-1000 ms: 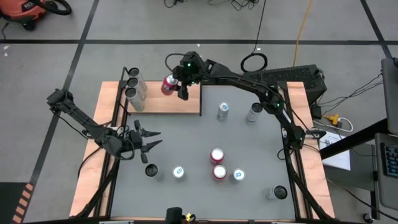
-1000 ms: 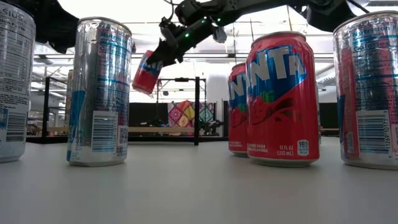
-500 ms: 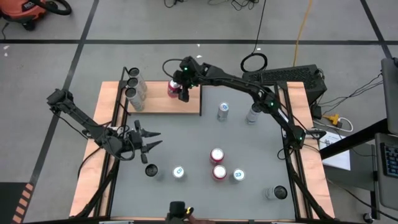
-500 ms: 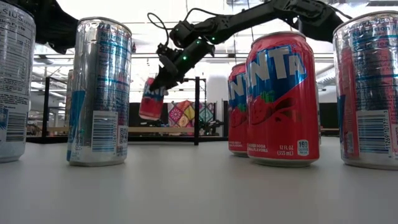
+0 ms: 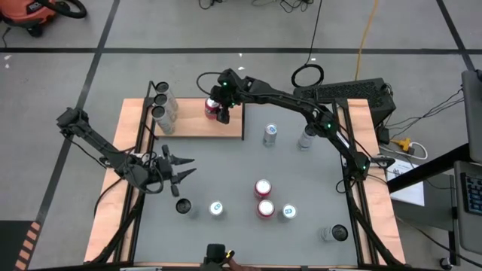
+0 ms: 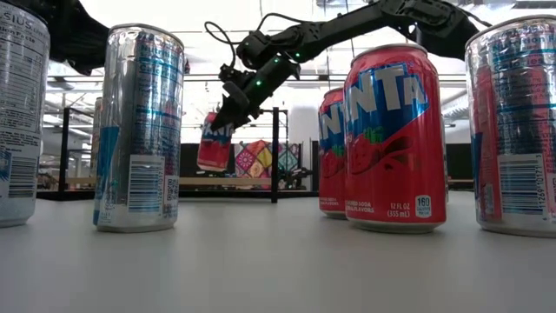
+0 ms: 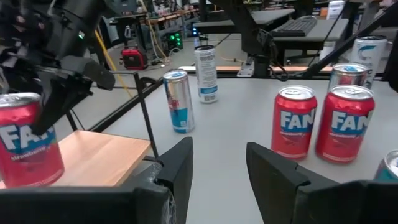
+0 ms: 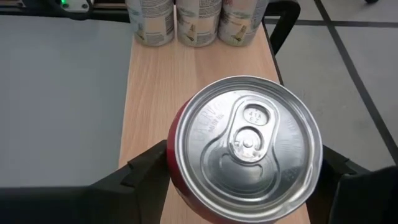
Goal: Place canned beverage on shelf
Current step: Put the top red soda can on the shelf
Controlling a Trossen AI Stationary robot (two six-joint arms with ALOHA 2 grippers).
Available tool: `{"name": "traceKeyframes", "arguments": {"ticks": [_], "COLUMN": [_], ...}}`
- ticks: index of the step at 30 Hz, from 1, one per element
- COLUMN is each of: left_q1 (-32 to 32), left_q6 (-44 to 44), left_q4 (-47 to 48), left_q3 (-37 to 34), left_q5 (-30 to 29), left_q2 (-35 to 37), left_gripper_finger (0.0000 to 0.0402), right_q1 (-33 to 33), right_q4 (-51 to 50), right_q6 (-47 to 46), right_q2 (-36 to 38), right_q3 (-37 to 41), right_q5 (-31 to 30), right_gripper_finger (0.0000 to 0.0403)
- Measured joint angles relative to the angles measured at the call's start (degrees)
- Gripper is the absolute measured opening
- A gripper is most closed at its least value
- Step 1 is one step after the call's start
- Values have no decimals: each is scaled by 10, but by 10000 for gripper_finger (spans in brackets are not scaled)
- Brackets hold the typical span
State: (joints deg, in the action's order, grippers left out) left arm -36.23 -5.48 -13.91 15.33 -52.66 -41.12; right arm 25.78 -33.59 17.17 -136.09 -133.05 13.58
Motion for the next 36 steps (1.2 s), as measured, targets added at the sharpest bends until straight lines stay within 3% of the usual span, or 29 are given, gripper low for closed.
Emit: {"name": "traceKeyframes", "arguments": {"ticks": [11,19,23,29,36], "left_q1": [35,58,87,149,223], "left_q6": [3,-3,-10,51,70], "left_q4": [7,5,-28,-84,-98], "left_q3": [0,0,0,0,32], "left_q5": [-2,-2,-29,-29,0], "left_q2": [0,0,0,0,-21], "left_gripper_finger": [150,150,150,152,209], "right_q1": [-4,-4,-7,-19,-23], "right_q4": [-10,-26,-27,-24,-45], "right_q6": [0,5,-4,-8,-12], "right_q2": [-7,-7,-7,-7,34], "right_q3": [0,0,0,0,-15], "right_q5": [0,1,2,1,-2], "right_gripper_finger": [240,277,290,301,314]}}
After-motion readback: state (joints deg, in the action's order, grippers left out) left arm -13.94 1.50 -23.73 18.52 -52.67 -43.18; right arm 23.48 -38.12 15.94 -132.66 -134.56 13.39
